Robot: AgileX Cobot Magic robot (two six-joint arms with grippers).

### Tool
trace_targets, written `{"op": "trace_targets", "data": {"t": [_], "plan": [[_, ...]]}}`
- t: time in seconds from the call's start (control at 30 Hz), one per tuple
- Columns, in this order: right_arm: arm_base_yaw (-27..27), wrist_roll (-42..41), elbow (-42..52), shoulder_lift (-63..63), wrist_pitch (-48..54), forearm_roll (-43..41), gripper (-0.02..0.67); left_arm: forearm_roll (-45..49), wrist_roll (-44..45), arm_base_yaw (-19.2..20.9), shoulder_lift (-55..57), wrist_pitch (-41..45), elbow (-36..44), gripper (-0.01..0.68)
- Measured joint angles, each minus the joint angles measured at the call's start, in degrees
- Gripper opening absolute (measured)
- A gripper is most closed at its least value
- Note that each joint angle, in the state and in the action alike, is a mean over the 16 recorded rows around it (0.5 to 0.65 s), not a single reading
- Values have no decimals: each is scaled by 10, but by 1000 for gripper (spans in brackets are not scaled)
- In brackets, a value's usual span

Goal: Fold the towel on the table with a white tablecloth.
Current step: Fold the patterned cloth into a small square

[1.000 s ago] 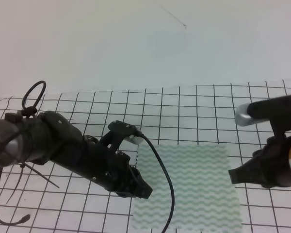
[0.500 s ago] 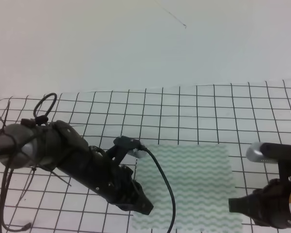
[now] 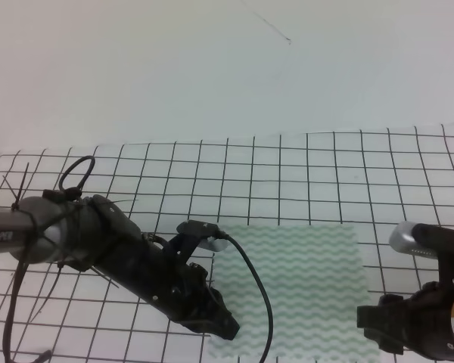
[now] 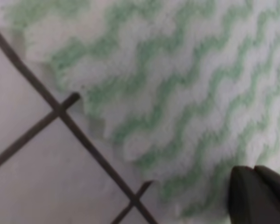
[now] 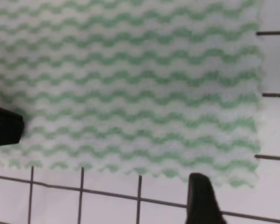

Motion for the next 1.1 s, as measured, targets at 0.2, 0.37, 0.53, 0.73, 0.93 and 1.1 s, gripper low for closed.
{"op": "trace_targets", "data": {"t": [0.2, 0.37, 0.53, 0.73, 0.93, 1.1], "plan": [[1, -3, 0, 17, -18, 14, 375, 0, -1, 0, 1, -4, 0, 1], [1, -7, 2, 38, -24, 28, 368, 0, -1, 0, 1, -4, 0, 1], [1, -11, 9, 58, -39, 45, 367, 0, -2, 0, 1, -5, 0, 1], [1, -13, 18, 78, -53, 57, 367, 0, -4, 0, 1, -5, 0, 1], [1, -13, 23, 97, -83, 63, 367, 2, -5, 0, 1, -5, 0, 1], [1, -14, 23, 114, -100, 63, 367, 3, -6, 0, 1, -5, 0, 1]]}}
